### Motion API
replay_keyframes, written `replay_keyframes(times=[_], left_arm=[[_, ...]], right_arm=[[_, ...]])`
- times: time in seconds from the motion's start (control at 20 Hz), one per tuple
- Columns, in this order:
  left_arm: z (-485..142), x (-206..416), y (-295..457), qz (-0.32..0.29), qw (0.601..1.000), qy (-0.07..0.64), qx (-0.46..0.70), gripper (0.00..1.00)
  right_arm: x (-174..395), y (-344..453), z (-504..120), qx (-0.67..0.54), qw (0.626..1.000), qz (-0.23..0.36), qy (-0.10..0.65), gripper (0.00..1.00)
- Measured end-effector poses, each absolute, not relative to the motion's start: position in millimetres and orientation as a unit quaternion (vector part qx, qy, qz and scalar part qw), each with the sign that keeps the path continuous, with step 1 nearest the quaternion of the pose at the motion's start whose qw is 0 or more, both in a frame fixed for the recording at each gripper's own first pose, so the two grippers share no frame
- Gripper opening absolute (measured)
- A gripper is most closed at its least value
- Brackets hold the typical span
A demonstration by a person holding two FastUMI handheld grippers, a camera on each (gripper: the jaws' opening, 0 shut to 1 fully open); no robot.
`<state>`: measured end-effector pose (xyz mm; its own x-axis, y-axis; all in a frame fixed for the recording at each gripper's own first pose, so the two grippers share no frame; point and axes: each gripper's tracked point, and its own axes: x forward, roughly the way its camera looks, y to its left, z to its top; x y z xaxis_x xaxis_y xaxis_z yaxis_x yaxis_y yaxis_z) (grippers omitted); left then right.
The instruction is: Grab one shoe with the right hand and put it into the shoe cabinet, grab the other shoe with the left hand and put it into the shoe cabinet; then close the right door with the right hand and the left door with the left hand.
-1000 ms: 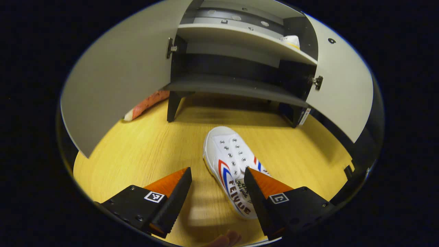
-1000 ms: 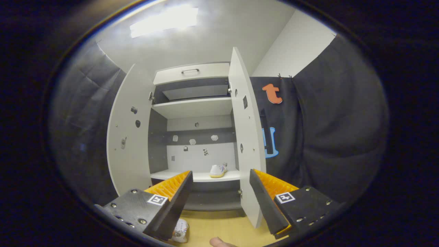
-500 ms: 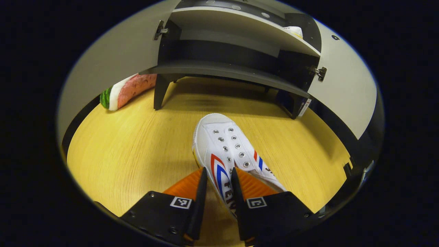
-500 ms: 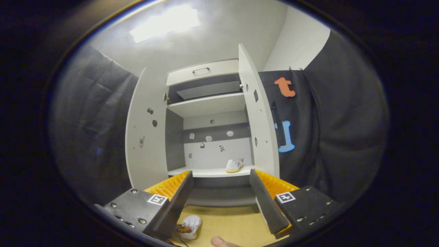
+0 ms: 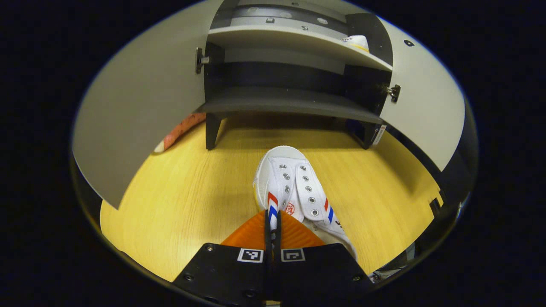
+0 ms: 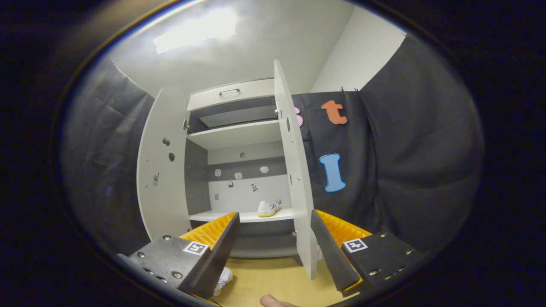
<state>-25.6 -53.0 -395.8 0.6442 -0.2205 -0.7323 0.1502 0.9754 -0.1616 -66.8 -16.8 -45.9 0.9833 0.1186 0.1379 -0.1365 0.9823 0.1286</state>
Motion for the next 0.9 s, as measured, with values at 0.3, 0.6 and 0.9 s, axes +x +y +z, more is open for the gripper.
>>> replay_keyframes(times=[0.3, 0.6, 0.9], left_arm=[[-297, -12, -60, -0.112, 0.934, 0.336, -0.041, 0.01], [-183, 16, -60, -0.118, 0.960, 0.253, -0.040, 0.01], [-87, 56, -50, -0.099, 0.977, 0.188, -0.024, 0.00]], right_arm=[[-63, -27, -57, 0.074, 0.994, 0.054, -0.052, 0.99], [-78, -22, -45, 0.057, 0.994, 0.068, -0.070, 0.99], [-83, -25, -46, 0.072, 0.992, 0.070, -0.072, 0.99]])
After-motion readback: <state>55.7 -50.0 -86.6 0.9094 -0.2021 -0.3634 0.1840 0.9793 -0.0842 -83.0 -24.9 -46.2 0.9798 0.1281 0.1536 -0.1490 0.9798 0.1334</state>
